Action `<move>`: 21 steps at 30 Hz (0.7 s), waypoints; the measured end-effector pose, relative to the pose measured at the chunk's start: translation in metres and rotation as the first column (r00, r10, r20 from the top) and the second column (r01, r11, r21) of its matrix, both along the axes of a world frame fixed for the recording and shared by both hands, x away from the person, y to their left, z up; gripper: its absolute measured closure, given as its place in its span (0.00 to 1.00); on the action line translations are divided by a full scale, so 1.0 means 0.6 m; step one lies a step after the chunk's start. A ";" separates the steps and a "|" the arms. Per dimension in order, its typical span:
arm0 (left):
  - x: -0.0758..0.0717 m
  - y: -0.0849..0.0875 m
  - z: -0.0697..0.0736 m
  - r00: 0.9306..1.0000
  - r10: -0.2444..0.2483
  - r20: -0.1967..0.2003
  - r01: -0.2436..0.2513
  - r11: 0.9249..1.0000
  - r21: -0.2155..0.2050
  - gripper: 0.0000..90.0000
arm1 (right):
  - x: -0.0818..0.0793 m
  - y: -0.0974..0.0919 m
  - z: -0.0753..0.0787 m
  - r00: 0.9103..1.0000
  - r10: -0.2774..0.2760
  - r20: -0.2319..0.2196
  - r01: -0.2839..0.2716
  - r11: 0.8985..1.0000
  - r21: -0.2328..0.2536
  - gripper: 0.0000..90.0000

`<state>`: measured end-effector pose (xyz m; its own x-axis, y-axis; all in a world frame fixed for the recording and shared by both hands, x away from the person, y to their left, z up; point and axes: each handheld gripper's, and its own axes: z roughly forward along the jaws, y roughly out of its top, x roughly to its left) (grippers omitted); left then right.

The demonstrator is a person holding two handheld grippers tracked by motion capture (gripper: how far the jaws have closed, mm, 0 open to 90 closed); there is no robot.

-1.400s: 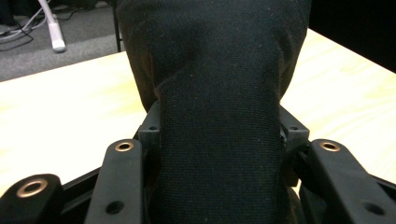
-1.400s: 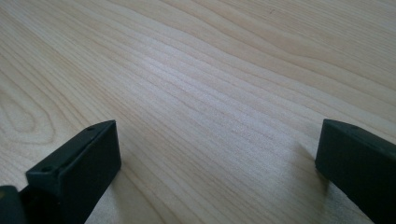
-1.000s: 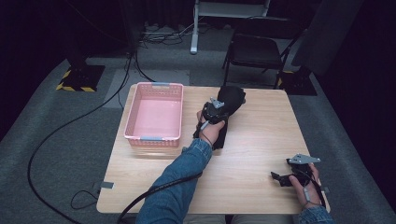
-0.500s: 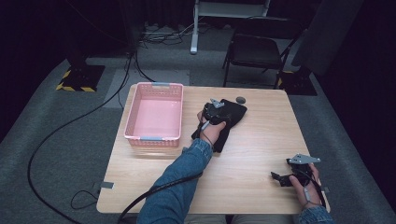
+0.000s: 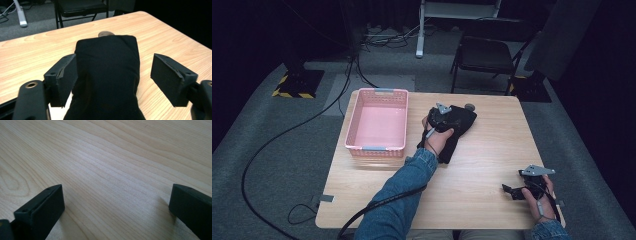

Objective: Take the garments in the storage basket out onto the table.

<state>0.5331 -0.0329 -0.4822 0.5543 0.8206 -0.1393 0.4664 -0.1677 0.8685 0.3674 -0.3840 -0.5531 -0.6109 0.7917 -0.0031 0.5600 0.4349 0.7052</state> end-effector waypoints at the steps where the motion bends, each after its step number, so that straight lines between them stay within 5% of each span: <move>1: -0.001 0.001 0.003 1.000 -0.003 0.004 0.003 1.000 -0.001 0.22 | 0.000 0.000 0.000 1.000 0.000 0.000 0.000 1.000 0.000 0.00; 6: -0.012 0.004 0.020 0.999 -0.019 0.031 0.019 1.000 -0.003 0.19 | 0.000 0.000 0.000 1.000 -0.001 0.000 0.001 1.000 0.001 0.00; 15: -0.032 0.029 0.032 0.998 -0.016 0.056 0.016 1.000 -0.009 0.00 | 0.000 0.001 0.000 1.000 -0.003 0.000 0.003 1.000 0.000 0.00; 21: -0.051 0.050 0.041 0.997 -0.018 0.079 0.018 1.000 -0.004 0.00 | 0.000 0.001 0.000 1.000 -0.002 -0.001 0.002 1.000 0.000 0.00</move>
